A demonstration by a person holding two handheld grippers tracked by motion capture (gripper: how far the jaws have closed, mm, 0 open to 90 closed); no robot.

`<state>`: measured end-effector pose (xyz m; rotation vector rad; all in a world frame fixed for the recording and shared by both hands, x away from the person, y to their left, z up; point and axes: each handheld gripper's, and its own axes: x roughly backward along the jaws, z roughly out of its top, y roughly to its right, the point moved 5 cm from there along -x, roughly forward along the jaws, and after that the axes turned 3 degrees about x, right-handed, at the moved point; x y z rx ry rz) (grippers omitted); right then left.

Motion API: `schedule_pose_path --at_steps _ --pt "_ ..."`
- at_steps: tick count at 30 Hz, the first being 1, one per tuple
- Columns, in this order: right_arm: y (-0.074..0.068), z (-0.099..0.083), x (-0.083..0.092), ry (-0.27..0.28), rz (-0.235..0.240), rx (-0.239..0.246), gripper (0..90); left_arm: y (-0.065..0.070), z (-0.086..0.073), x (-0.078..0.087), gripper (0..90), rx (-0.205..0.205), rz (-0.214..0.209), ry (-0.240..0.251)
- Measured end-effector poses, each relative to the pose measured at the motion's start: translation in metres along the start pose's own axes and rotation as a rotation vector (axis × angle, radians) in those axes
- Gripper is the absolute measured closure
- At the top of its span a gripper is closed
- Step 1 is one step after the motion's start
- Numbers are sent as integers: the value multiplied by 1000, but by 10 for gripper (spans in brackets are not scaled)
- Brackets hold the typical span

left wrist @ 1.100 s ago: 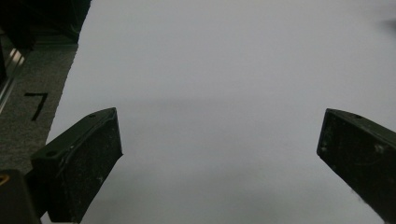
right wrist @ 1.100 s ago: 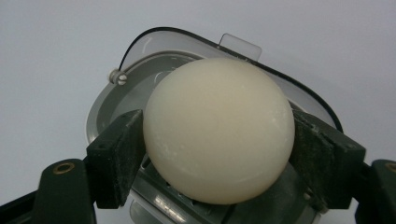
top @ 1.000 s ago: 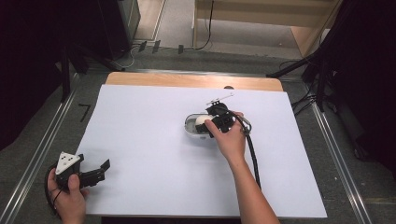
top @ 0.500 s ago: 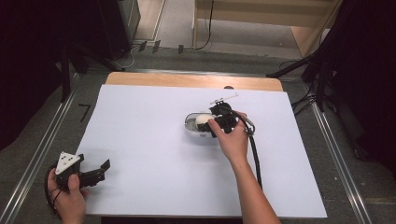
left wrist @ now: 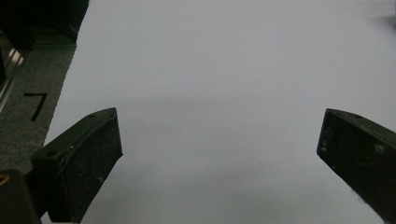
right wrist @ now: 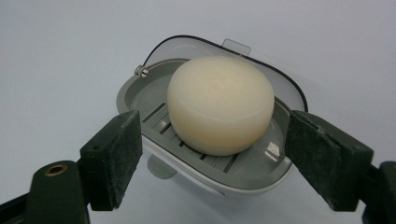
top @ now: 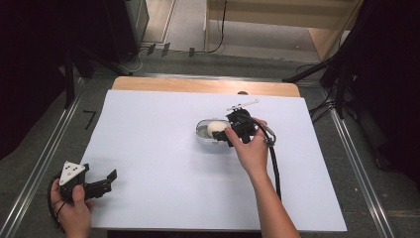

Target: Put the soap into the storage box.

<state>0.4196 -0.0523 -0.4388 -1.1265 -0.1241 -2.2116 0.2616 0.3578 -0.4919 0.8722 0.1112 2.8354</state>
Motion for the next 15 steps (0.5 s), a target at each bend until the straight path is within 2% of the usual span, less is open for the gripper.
schedule_pose_path --at_steps 9,15 --pt "5 -14 9 4 6 -8 179 0 0 0 4 2 0 0" --pt "14 -28 19 14 10 -12 152 0 0 0 4 1 1 1"
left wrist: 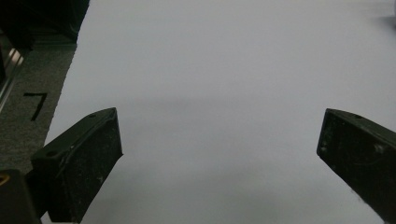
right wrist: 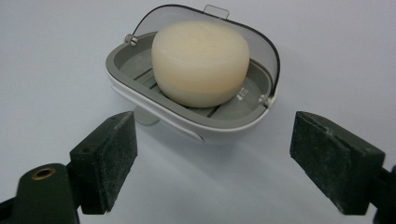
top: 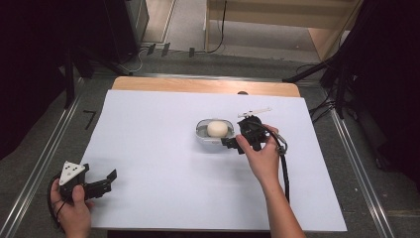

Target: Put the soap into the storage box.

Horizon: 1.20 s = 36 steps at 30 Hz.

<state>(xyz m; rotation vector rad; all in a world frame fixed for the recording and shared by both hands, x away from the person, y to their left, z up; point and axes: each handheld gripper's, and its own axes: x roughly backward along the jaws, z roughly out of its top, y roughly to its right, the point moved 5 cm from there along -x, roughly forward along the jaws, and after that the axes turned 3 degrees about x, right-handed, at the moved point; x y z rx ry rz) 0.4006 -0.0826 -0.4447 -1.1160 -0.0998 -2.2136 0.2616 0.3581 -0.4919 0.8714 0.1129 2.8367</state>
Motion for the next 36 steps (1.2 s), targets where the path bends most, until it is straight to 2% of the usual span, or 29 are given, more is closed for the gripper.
schedule_pose_path --at_steps 16,26,36 --pt "20 -34 14 24 -18 -13 131 0 0 0 4 -3 0 1" --pt "31 -49 22 34 -34 -29 131 1 0 0 4 -4 1 -1" --pt "46 -69 32 57 -50 -62 132 1 0 0 4 -8 4 -1"
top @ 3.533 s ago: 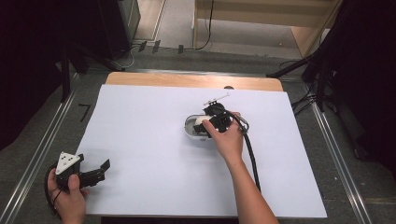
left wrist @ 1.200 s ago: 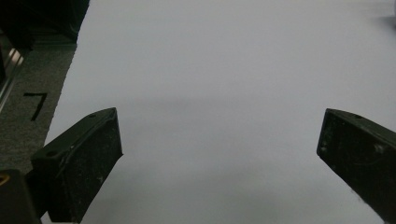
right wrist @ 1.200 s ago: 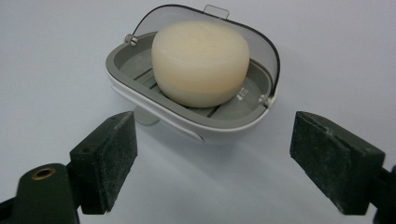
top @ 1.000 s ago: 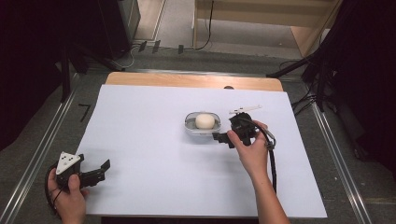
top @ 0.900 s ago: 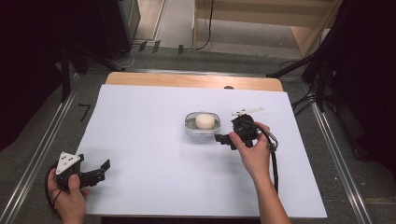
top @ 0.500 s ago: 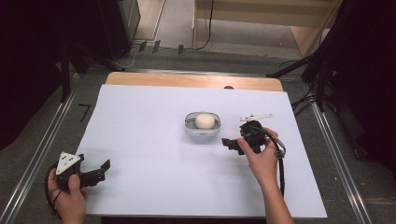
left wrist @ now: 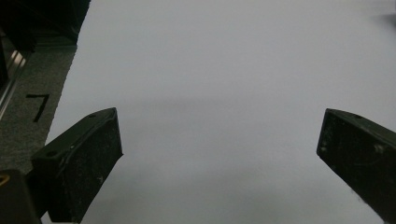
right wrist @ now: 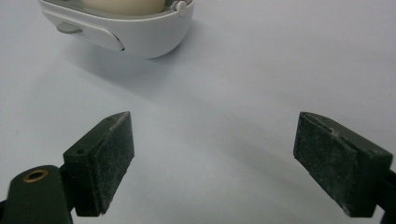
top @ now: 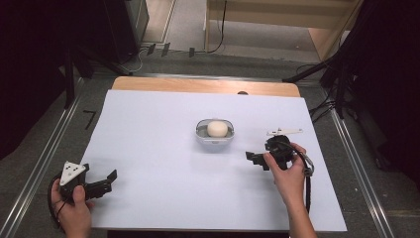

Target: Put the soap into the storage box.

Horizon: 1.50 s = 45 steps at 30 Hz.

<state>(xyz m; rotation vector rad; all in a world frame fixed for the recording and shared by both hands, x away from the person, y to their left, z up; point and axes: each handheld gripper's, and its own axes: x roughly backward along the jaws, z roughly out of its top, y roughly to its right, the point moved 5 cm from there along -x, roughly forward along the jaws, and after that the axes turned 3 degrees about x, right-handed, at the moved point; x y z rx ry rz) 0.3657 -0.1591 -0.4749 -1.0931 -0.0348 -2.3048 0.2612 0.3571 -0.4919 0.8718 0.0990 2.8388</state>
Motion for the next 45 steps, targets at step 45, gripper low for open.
schedule_pose_path --at_steps 45 --pt "65 -72 47 45 -79 -91 133 2 0 -2 4 -20 9 -24"
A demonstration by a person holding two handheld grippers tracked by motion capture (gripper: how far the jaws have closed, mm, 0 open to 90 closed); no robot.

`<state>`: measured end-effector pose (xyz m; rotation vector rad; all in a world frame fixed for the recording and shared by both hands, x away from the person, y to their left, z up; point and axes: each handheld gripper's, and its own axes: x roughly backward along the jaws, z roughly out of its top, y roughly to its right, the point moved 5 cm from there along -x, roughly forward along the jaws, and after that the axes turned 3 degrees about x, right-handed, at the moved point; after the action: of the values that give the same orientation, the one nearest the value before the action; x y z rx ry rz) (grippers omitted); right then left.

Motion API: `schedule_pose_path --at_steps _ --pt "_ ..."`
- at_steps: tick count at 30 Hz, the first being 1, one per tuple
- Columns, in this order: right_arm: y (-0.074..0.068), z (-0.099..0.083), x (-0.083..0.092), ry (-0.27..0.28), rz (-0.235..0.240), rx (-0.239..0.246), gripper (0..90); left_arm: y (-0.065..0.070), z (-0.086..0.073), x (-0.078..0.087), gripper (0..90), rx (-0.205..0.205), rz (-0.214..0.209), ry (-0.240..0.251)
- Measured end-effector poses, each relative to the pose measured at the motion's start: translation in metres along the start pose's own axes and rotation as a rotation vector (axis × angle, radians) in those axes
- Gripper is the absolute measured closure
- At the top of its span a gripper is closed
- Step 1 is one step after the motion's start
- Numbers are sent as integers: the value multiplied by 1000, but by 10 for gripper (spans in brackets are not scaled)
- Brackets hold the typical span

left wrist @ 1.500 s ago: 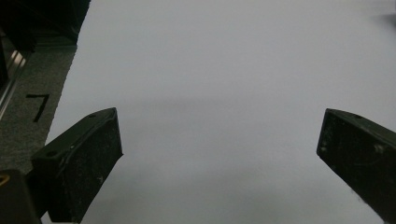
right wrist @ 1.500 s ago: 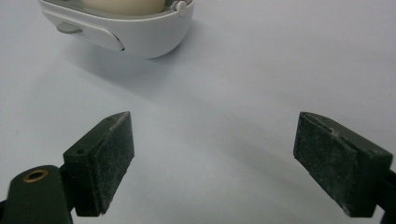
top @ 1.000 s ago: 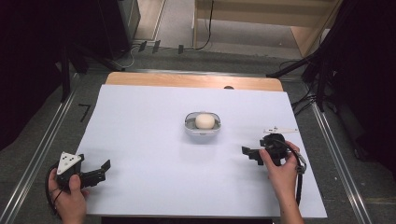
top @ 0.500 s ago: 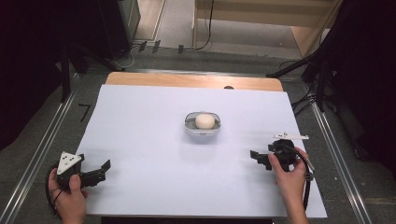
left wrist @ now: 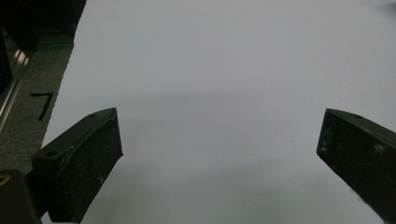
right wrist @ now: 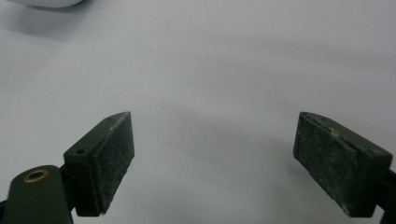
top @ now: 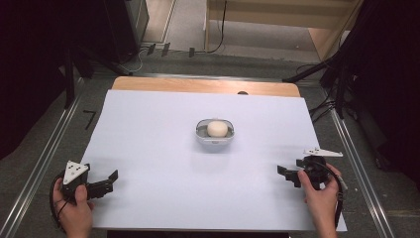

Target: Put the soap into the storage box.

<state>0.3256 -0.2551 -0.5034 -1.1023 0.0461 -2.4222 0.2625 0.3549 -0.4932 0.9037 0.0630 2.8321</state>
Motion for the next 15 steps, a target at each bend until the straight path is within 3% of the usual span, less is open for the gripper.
schedule_pose_path --at_steps 12,15 --pt "18 -15 11 23 4 -19 133 0 0 0 6 -1 1 5" --pt "23 -19 16 31 -2 -20 133 -1 0 1 182 4 24 16"
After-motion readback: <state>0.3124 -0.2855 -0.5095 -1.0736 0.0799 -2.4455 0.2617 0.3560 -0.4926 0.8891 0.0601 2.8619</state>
